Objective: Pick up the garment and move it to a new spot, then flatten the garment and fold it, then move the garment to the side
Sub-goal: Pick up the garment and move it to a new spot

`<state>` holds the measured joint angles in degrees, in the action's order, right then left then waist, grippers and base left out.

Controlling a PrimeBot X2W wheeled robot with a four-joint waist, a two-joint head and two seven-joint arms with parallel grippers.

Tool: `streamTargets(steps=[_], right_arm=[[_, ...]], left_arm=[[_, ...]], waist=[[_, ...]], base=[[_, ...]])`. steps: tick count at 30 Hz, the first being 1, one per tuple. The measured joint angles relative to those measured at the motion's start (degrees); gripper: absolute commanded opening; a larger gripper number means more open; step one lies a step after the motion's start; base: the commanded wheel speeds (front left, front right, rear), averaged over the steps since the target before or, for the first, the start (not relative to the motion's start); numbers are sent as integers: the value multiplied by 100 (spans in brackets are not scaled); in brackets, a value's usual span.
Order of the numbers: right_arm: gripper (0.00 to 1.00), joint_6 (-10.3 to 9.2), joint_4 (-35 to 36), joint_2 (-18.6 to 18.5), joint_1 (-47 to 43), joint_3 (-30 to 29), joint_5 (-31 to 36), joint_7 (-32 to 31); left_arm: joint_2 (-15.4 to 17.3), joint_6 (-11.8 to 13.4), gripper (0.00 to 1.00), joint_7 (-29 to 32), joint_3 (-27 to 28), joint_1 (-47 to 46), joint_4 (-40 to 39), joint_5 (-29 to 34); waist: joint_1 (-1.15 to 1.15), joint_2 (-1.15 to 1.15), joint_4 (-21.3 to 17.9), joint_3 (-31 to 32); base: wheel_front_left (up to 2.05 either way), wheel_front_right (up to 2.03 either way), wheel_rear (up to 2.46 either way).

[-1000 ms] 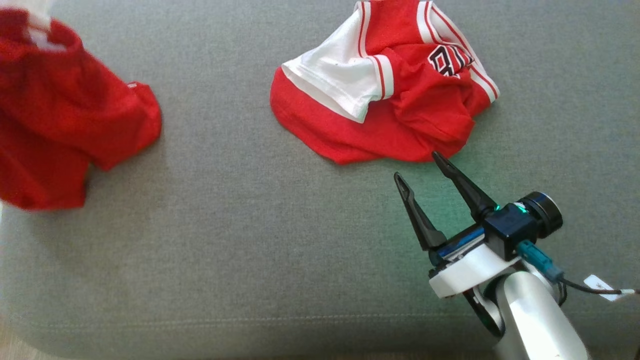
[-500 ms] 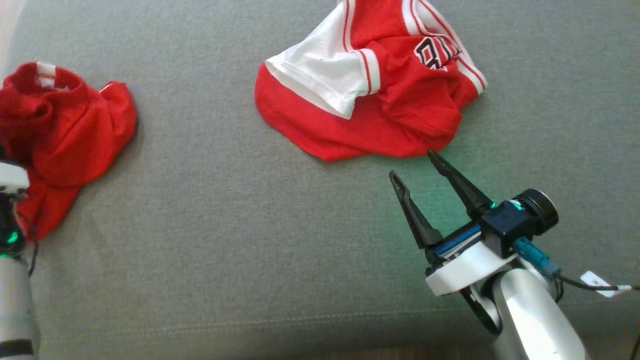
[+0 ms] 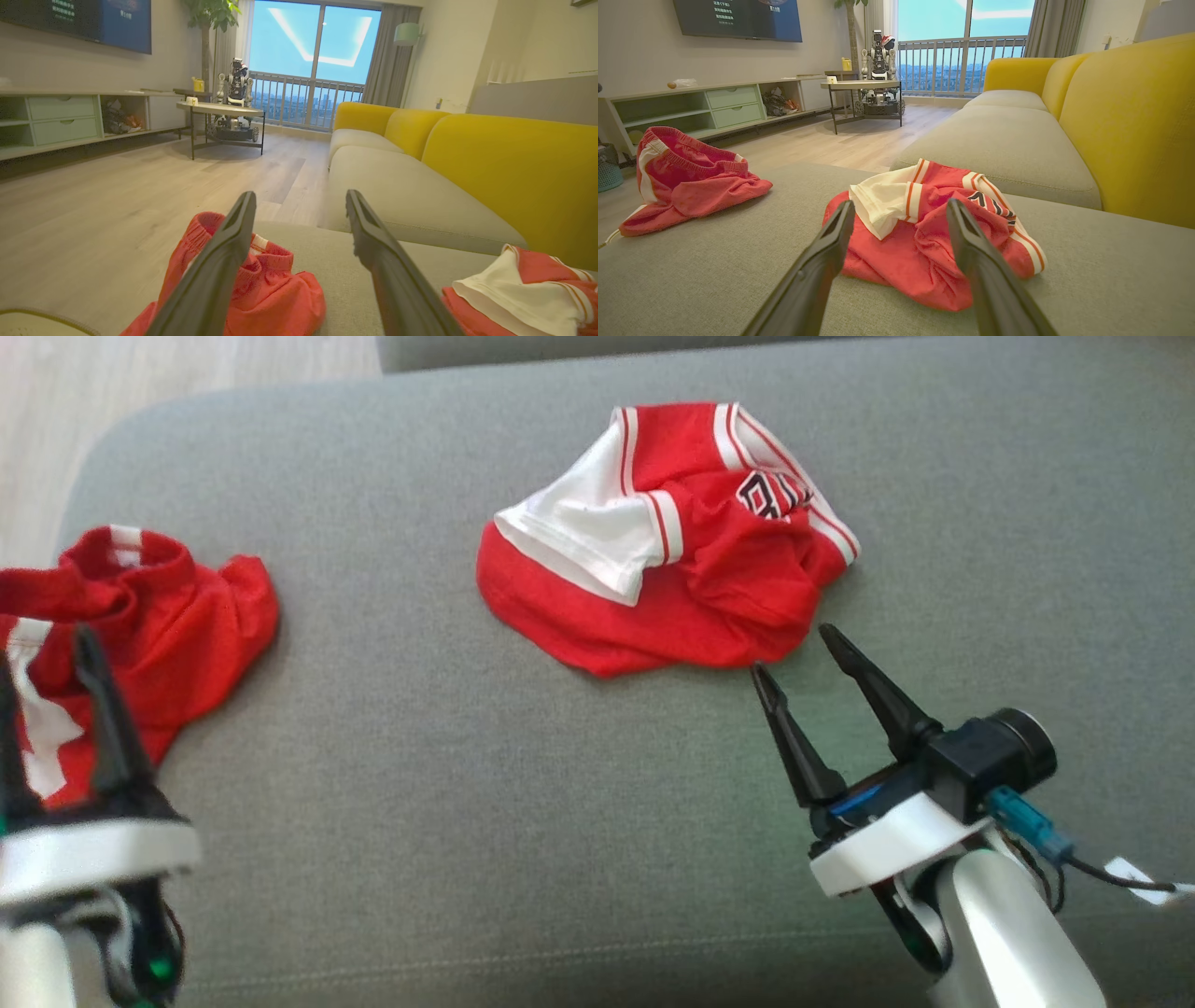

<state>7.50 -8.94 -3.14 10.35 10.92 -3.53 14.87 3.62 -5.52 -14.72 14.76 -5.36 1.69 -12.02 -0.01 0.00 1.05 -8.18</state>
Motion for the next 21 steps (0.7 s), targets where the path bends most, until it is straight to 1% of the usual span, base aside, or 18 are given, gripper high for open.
streamTargets(steps=[3,5,7,13,15,17,18,21], right_arm=[[100,0,5,1,-85,-118,0,0],[100,0,8,0,-138,-198,1,0],[100,0,8,1,-210,-257,2,0],[100,0,-20,3,-559,-357,12,0],[100,0,-44,5,-698,-356,10,0],[100,0,-45,5,-762,-357,10,0],[100,0,-55,7,-857,-357,10,-1],[100,0,-60,7,-900,-357,10,0]], left_arm=[[-62,-2,100,0,-297,410,-460,148],[-94,2,100,0,-525,620,-664,203],[-113,57,100,0,-704,805,-779,230],[-111,227,100,1,-1296,1309,-781,614],[-109,301,100,1,-1460,1414,-776,647],[-108,318,100,1,-1527,1471,-777,675],[-107,414,100,1,-1641,1596,-784,713],[-98,510,100,1,-1784,1733,-788,717]], waist=[[0,0,14,132],[0,0,42,190],[0,0,70,247],[0,0,133,492],[0,0,140,599],[0,0,139,652],[0,0,128,742],[0,0,100,819]], base=[[0,0,0],[0,0,0],[0,0,0],[0,0,0],[0,0,0],[0,0,0],[0,0,0],[0,0,0]])
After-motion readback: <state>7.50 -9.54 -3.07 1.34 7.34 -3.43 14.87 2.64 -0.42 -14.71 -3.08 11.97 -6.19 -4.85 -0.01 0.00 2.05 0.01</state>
